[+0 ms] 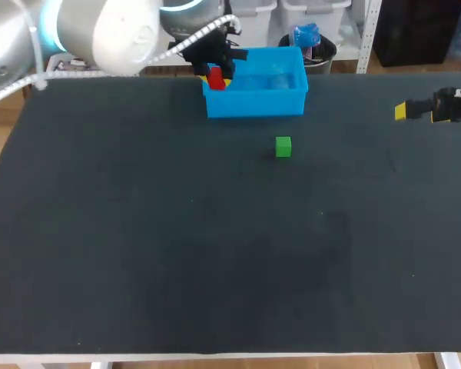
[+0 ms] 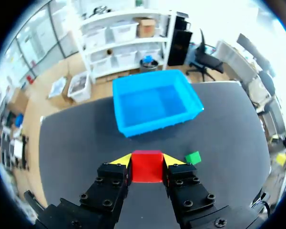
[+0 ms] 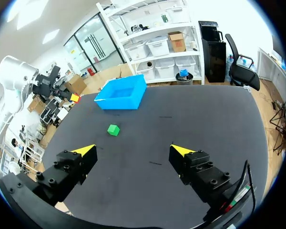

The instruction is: Use the left arm to pick the red cube and place it into the blue plastic box first, then use the right arm to grasp the green cube and put it into the same blue plastic box after the first action is fully finished.

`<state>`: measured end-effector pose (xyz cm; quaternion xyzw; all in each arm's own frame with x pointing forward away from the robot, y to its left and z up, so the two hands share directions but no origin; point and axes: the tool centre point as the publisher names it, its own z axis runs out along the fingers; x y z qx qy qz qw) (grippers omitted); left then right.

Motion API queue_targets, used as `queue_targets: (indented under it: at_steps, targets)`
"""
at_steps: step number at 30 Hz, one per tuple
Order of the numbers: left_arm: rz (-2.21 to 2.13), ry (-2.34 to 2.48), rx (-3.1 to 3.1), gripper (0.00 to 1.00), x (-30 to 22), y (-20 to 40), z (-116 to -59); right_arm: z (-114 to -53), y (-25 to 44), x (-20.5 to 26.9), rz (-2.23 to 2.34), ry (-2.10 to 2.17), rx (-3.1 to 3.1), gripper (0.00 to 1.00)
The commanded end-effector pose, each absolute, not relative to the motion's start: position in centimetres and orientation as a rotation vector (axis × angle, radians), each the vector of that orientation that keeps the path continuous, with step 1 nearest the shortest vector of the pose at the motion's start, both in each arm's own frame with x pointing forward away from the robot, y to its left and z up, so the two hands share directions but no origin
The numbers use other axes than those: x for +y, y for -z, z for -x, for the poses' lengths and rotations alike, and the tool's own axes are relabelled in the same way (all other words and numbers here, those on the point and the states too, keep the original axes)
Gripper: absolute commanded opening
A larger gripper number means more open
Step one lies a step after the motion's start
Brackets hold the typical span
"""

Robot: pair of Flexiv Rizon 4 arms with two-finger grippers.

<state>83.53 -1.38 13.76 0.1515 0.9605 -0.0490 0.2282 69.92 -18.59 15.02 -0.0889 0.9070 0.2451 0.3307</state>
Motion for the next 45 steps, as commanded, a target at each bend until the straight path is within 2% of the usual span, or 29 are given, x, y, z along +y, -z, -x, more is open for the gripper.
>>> queue_targets:
  at_steps: [1,12,18,35,45]
  targets:
    - [-0.528,0.286,2.565,0.00,0.3,-14.1,-82.6,-70.0,-15.0,-18.6,0.233,-0.639,2.372,1.00]
    - [-0.726,0.371,2.471,0.00,2.0,-14.3,-82.7,-70.0,-15.0,-18.6,0.233,-0.639,2.372,1.00]
    - [-0.779,0.387,2.456,0.00,1.1,-13.5,-84.2,-70.0,-15.0,-18.6,0.233,-0.639,2.372,1.00]
    - [-0.848,0.453,2.371,0.00,-5.3,-12.2,-94.0,-70.0,-15.0,-18.6,0.233,-0.639,2.372,1.00]
    - [-0.839,0.461,2.357,0.00,-6.4,-11.1,-97.4,-70.0,-15.0,-18.6,0.233,-0.639,2.372,1.00]
